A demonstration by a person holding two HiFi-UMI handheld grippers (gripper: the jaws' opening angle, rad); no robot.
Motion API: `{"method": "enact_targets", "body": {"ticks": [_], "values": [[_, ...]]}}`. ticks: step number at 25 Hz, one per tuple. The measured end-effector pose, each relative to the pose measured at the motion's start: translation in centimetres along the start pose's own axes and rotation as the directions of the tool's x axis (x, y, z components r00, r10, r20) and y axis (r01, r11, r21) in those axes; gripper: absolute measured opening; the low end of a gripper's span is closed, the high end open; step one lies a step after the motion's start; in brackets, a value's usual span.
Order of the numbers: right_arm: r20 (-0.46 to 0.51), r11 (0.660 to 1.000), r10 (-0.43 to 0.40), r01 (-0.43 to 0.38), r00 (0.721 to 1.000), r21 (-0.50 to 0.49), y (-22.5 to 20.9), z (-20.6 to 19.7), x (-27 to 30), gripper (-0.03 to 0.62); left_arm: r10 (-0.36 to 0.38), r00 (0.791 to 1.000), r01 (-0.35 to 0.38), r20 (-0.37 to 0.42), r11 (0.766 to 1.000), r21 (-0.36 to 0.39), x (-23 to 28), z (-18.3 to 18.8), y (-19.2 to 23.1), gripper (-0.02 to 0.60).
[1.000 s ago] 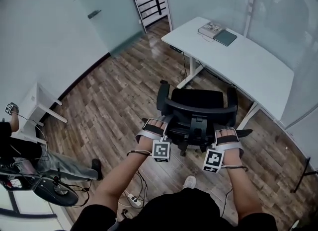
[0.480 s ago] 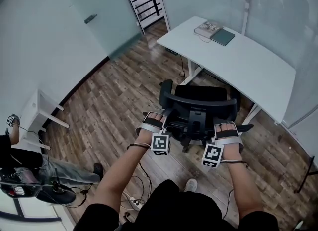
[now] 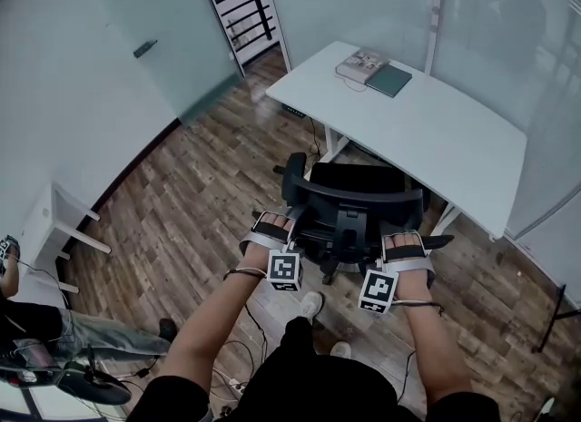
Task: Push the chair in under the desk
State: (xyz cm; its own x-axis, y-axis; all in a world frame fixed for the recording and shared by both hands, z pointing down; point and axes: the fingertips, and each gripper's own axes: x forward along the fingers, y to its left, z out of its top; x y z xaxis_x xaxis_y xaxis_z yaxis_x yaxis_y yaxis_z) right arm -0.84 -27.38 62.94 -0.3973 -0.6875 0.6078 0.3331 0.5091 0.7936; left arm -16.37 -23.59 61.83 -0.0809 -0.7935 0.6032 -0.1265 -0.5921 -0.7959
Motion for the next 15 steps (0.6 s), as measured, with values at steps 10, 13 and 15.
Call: {"method": "enact_targets", "body": {"ticks": [10,13,15], "values": [[-0.062,0.999,-0.003,0.006,0.998,0.048,-1.8,-0.8,2.4,0.453,0.021,0.998,-0.023,0.053,0.999,0.038,3.4,-0.6,2.6,0.477],[-0.078,0.998,-0.001,0.006,0.997,0.064,-2.5,-1.0,3.4,0.453,0.025,0.997,-0.030,0.070,0.998,0.061,4.5,-1.0,3.6,0.477],[-0.091,0.997,0.008,-0.001,0.996,0.078,-3.0,-1.2,4.2,0.453,0.025,0.996,-0.030,0.081,0.997,0.071,5.5,-1.1,4.5,0.477]]}}
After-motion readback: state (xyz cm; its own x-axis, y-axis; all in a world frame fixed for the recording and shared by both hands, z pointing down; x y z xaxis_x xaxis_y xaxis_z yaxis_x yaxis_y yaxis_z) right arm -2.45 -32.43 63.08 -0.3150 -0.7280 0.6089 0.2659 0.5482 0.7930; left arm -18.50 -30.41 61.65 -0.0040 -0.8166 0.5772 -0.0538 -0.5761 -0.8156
